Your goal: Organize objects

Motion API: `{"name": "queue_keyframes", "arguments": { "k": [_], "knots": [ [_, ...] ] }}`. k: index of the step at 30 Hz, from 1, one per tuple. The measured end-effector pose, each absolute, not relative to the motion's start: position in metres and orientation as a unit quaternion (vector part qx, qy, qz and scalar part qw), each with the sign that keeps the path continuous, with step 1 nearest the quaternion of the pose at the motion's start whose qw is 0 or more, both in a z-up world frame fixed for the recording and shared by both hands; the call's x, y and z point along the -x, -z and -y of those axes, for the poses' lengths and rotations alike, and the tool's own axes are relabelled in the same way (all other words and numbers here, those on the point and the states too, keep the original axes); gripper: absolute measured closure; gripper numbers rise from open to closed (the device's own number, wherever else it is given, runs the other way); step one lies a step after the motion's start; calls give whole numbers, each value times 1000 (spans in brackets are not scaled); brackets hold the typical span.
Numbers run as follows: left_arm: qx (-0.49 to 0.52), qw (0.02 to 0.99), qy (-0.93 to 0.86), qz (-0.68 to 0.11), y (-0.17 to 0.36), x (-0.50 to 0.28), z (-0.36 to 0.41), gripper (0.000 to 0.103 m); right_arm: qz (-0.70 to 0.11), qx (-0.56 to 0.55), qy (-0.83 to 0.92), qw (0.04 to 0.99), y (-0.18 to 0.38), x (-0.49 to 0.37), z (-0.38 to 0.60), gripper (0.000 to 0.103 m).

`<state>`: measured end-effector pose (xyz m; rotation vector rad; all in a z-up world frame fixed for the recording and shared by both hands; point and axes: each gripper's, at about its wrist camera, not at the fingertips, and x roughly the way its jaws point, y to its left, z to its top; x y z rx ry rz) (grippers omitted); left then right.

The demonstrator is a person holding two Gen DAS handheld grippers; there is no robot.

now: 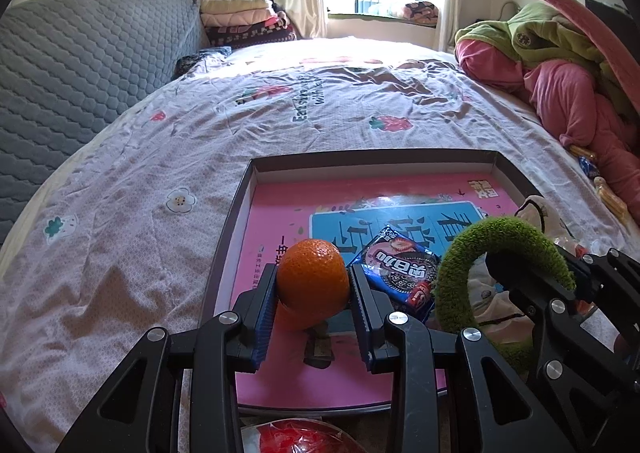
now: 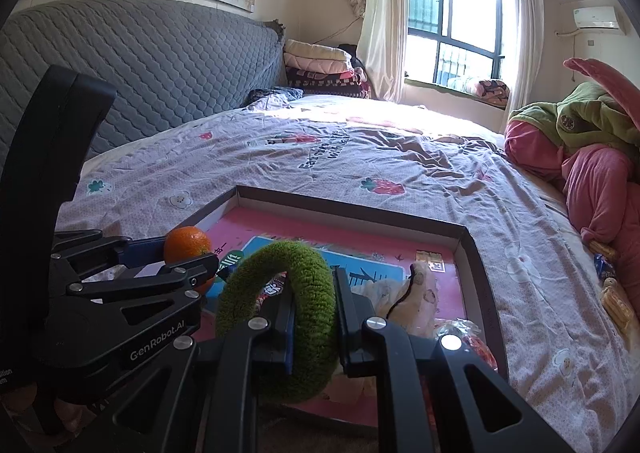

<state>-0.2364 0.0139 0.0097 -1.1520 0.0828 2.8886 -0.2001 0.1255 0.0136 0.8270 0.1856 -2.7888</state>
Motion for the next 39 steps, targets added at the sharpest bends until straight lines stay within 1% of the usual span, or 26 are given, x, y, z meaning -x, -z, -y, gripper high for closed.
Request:
{"name": "queue_keyframes", "arguments": {
  "k": [7,11,20,32,39],
  "knots": [
    [370,18,-928,-44,-8,236,-19,67,-70,-294,947,109,-8,203,-124,87],
    [364,16,-928,-70,-6,233,-26,68,-70,-300,946,101,-6,205,-127,87],
    [372,32,-925,-68,-3,230,-36,68,-53,-313,944,91,-3,208,-143,87],
    [370,47,-923,-92,1,224,-51,67,-66,-314,942,96,-4,207,-146,87],
    [370,56,-923,-92,2,224,-56,67,-60,-313,945,75,-5,209,-155,87]
  ]
}}
